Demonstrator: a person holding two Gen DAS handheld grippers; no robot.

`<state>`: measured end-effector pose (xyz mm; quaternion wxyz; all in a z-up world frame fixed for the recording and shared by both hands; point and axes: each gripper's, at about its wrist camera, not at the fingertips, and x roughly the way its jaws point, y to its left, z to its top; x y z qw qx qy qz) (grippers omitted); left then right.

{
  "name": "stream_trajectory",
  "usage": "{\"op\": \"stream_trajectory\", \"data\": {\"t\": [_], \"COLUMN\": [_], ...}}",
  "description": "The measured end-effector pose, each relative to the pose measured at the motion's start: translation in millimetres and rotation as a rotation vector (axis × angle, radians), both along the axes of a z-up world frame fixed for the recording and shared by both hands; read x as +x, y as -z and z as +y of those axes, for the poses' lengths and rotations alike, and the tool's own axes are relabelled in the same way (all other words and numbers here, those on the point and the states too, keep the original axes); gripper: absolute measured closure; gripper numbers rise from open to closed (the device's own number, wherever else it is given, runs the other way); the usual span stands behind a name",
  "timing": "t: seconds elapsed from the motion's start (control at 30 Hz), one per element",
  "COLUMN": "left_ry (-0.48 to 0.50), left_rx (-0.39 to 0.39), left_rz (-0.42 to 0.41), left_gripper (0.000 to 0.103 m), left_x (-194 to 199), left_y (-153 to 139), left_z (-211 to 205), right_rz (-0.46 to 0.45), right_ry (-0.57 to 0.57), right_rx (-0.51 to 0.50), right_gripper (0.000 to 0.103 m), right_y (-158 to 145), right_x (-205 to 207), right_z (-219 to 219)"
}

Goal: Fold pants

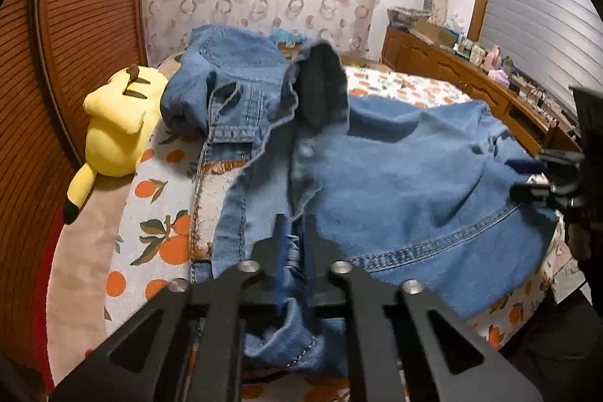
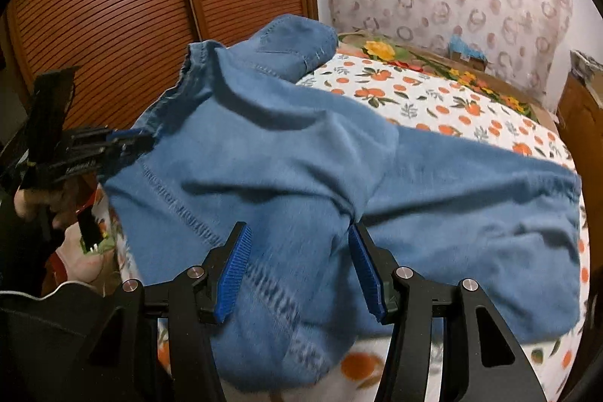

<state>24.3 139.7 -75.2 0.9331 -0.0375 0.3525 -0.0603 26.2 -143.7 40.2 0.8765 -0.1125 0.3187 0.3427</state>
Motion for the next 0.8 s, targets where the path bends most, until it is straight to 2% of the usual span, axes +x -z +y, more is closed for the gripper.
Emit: {"op": "stream_trajectory", "data": {"t": [0.07, 0.1, 0.17, 0.2, 0.3, 0.5, 0.7, 0.77, 0.8], "left_ry": [0.003, 0.0, -0.007, -0.015, -0.025, -0.043, -0.045, -0.051, -0.051], "left_rx": [0.002, -0.001, -0.006, -0.008, -0.021, -0.02, -0.026, -0.016, -0.015], "left_rz": [-0.021, -0.028, -0.039, -0.045, -0.048, -0.028, -0.011, -0.016, -0.018], "left_gripper": [0.096, 0.097, 0.097, 0.097, 0.097, 0.097, 0.096, 0.089, 0.081], "left_x": [-4.6, -6.2, -10.7, -12.9, -20.4, -33.6, -31.9, -31.7, -30.8], "left_y": [-4.7, -6.5, -10.9, -12.9, -17.3, -14.6, -9.9, -10.3, -11.1], "left_z": [-1.6, -1.0, 0.2, 2.0, 8.3, 14.8, 15.8, 15.8, 16.3], "right_rz": [0.001, 0.005, 0.016, 0.017, 0.032, 0.054, 0.03, 0.013, 0.003], "right_ry": [-0.004, -0.012, -0.032, -0.035, -0.053, -0.089, -0.064, -0.052, -0.039], "right_rx": [0.015, 0.022, 0.027, 0.025, 0.027, 0.037, 0.046, 0.051, 0.047], "right_gripper": [0.05, 0.062, 0.07, 0.079, 0.095, 0.098, 0.097, 0.09, 0.088], "right_y": [-2.4, -3.0, -0.6, 0.9, 5.6, 5.3, -3.7, -8.5, -10.7], "right_x": [-5.9, -9.7, -13.2, -14.7, -19.5, -31.1, -28.7, -24.4, -21.2], "right_z": [-3.9, -4.9, -8.2, -9.8, -16.3, -22.5, -28.5, -30.6, -31.1]}}
